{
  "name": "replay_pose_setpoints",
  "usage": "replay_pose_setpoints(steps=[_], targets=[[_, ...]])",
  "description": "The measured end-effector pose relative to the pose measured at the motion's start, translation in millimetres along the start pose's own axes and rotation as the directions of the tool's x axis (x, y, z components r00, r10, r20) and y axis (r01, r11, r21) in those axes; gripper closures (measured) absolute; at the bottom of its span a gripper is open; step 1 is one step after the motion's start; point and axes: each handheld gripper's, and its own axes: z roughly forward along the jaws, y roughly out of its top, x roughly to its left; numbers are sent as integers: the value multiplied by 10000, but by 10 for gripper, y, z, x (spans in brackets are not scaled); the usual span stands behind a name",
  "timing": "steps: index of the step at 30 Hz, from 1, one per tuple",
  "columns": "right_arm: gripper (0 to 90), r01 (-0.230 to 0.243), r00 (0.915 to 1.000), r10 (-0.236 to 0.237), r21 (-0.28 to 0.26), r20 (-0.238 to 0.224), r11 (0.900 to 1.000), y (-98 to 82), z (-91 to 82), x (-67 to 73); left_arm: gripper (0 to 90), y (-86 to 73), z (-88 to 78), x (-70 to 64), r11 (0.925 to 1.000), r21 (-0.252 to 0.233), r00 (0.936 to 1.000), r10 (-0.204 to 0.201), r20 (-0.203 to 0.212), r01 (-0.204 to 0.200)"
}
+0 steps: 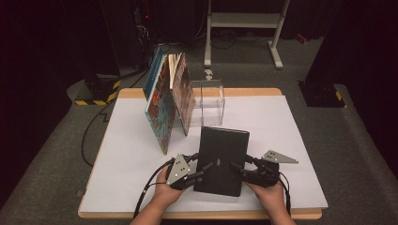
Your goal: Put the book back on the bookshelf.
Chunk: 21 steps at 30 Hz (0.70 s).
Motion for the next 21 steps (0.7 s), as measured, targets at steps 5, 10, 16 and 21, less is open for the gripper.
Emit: replay_pose_setpoints(steps=[5,10,16,21], targets=[[331,308,9994,-305,-267,134,9992,19,-38,32,541,44,4,-1,9992,-94,9991,-391,-173,390],[353,589,9979,-576,-488,283,9971,31,-65,69,559,71,18,-10,9965,-235,9961,-810,-336,803],[372,803,9960,-775,-657,438,9946,43,-86,103,573,93,25,-10,9928,-404,9922,-1148,-491,1128],[385,994,9936,-949,-777,607,9920,57,-97,131,584,110,39,-1,9908,-490,9902,-1287,-542,1262]])
